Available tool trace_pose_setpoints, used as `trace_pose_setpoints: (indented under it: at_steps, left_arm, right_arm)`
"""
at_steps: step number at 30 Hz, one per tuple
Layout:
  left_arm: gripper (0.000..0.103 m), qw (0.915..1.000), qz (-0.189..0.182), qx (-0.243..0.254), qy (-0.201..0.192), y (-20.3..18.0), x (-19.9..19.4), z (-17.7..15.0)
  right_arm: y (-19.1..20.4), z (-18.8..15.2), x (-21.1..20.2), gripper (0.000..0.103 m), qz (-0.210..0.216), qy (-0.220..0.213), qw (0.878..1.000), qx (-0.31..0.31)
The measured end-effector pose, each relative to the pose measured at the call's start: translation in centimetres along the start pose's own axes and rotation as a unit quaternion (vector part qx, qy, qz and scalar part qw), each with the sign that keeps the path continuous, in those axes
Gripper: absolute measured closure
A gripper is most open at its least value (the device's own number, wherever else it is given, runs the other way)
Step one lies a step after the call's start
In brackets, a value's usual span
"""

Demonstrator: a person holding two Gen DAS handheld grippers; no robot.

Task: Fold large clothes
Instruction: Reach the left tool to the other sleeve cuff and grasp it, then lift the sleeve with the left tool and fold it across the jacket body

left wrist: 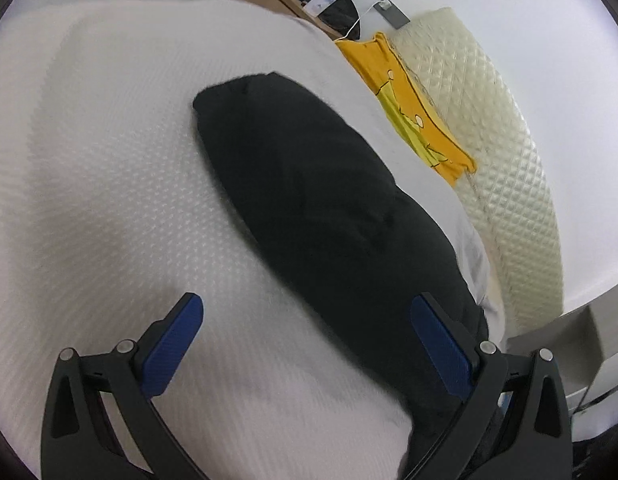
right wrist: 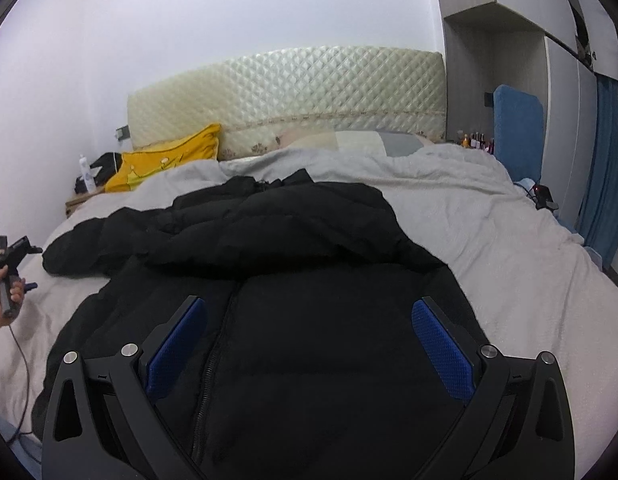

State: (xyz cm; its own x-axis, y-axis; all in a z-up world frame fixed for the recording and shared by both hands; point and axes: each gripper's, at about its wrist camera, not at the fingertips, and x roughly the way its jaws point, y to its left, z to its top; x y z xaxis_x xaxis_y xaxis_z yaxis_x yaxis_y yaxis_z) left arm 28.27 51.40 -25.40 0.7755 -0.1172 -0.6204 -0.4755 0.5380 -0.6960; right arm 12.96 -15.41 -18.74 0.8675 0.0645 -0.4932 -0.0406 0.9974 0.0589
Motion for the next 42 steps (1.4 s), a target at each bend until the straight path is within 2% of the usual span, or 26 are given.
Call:
trace_pose_setpoints:
  at_steps: [4, 8, 12, 15, 16, 17, 18, 22, 24, 27, 33, 37, 42]
  left_arm:
    - [0.001, 0.9997, -0.011, -0.004, -0.020, 0.0, 2.1, 2.0]
    - [0.001, 0.9985, -0.017, -0.043, -0.028, -0.2, 4.7, 4.7]
    - [0.001, 0.9982, 0.011, -0.054, -0.023, 0.4, 6.7, 5.8]
    - [0.002, 0.9977, 0.016, -0.058, -0.031, 0.5, 7.4, 6.0]
    - [0.004, 0.9978, 0.018, -0.054, -0.035, 0.3, 7.5, 6.0]
    - [0.012, 0.9978, 0.018, -0.053, -0.035, 0.2, 7.6, 6.1]
    - [0.024, 0.9977, 0.020, -0.054, -0.036, 0.1, 7.6, 6.2]
    - [0.046, 0.9980, 0.017, -0.048, -0.037, -1.3, 7.8, 7.3]
    - [0.066, 0.9983, 0.022, -0.039, -0.039, -2.0, 7.2, 7.2]
    - [0.081, 0.9980, 0.038, -0.017, -0.049, -3.3, 5.6, 7.1]
    - [0.093, 0.9941, 0.062, 0.020, -0.087, -6.4, 0.9, 7.3]
    - [0.096, 0.9903, 0.071, 0.043, -0.111, -9.3, -2.6, 7.0]
    - [0.097, 0.9859, 0.065, 0.077, -0.133, -13.5, -6.0, 6.0]
  right_arm:
    - [0.0, 0.2, 1.2, 0.000, -0.009, 0.006, 1.000, 0.015]
    - [-0.2, 0.4, 2.8, 0.000, -0.017, 0.018, 0.999, 0.030]
    - [0.0, 0.4, 4.2, 0.000, -0.022, 0.033, 0.999, 0.030]
    - [0.0, 0.4, 4.9, 0.000, -0.024, 0.043, 0.998, 0.033]
    - [0.0, 0.4, 5.0, 0.000, -0.024, 0.044, 0.998, 0.034]
    - [0.1, 0.3, 5.1, 0.000, -0.024, 0.045, 0.998, 0.033]
    - [0.2, 0.3, 5.2, 0.000, -0.024, 0.044, 0.998, 0.032]
    - [0.4, 0.6, 5.1, 0.000, -0.021, 0.044, 0.999, 0.026]
    - [0.3, 0.6, 4.8, 0.000, -0.019, 0.040, 0.999, 0.027]
    - [0.1, 0.8, 4.6, 0.000, -0.009, 0.039, 0.999, 0.037]
    - [0.2, 1.0, 4.0, 0.000, 0.001, 0.036, 0.999, 0.034]
    - [-0.1, 1.4, 2.9, 0.000, 0.013, 0.024, 0.999, 0.036]
    - [0.0, 1.7, 1.4, 0.000, 0.025, 0.005, 0.999, 0.022]
